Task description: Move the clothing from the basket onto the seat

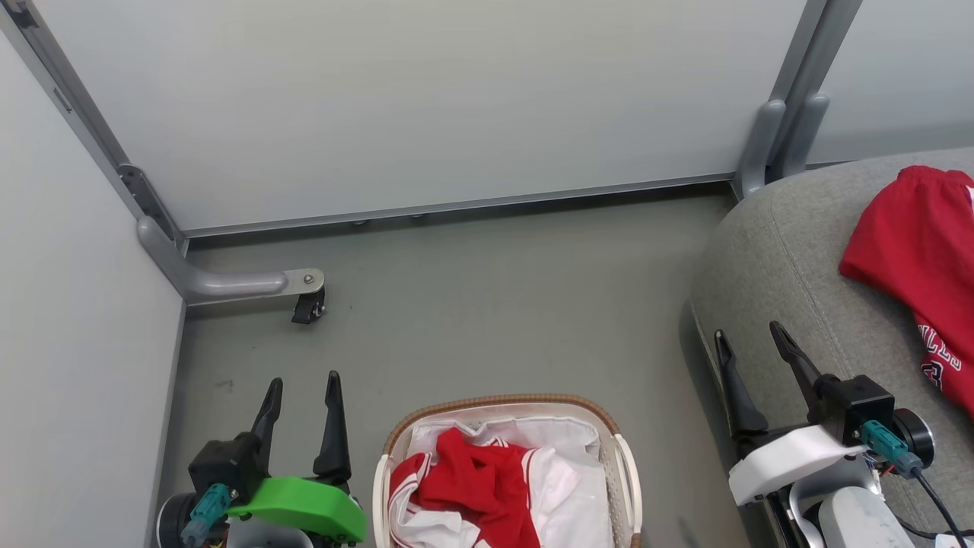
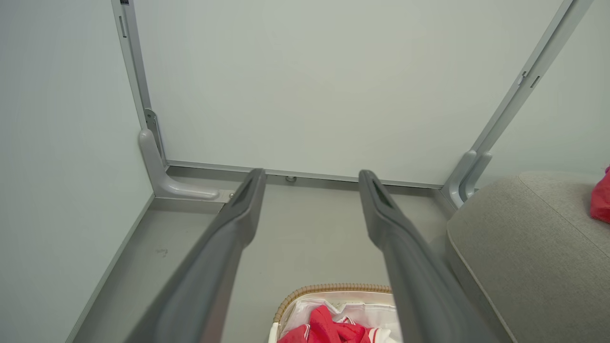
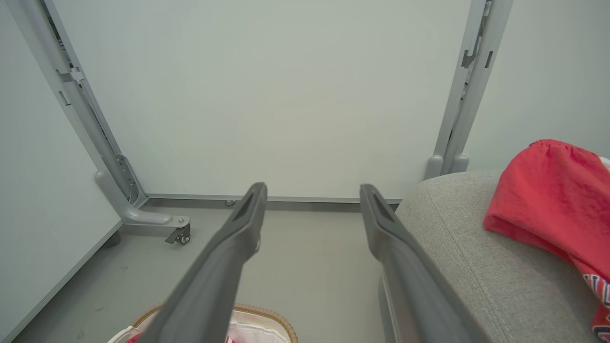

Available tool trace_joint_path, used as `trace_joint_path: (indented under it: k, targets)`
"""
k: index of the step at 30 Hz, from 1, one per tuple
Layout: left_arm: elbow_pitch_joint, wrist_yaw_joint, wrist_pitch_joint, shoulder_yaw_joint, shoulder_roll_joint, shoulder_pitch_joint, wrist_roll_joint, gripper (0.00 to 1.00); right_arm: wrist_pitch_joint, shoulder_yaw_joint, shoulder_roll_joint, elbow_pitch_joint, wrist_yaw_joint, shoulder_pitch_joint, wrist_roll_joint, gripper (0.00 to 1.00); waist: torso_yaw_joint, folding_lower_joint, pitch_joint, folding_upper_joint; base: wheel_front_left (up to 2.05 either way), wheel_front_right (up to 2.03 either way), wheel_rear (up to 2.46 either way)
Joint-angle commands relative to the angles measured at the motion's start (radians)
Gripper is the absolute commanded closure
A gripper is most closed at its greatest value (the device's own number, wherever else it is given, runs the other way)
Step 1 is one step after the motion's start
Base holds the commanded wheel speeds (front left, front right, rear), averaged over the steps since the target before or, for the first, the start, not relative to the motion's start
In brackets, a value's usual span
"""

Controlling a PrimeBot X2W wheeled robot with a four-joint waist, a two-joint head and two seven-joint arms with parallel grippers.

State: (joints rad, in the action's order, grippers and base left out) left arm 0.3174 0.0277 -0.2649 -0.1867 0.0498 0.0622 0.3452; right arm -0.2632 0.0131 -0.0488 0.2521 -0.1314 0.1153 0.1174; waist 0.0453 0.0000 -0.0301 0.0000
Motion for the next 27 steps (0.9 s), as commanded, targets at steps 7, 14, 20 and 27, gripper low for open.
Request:
trace_joint_path:
  k: [7, 14, 20, 27]
  targets:
    - [0.007, 0.012, 0.001, -0.011, 0.001, 0.013, -0.023, 0.00, -0.002, -0.005, -0.003, -0.002, 0.001, 0.011, -0.004, 0.00, -0.006, 0.0000, -0.020, 0.0000, 0.00, 0.00, 0.00]
    - [0.070, 0.037, 0.001, -0.085, 0.002, 0.105, -0.054, 0.00, -0.002, -0.016, -0.003, -0.020, 0.001, 0.059, -0.018, 0.00, -0.030, 0.0000, -0.100, 0.0000, 0.00, 0.00, 0.00]
    - [0.181, 0.044, 0.001, -0.153, 0.002, 0.230, -0.083, 0.00, -0.002, -0.015, -0.003, -0.057, 0.001, 0.136, -0.027, 0.00, -0.084, 0.0000, -0.226, 0.0000, 0.00, 0.00, 0.00]
    - [0.344, 0.060, 0.001, -0.242, 0.003, 0.362, -0.126, 0.00, -0.002, -0.002, -0.003, -0.102, 0.001, 0.223, 0.007, 0.00, -0.163, 0.0000, -0.389, 0.0000, 0.00, 0.00, 0.00]
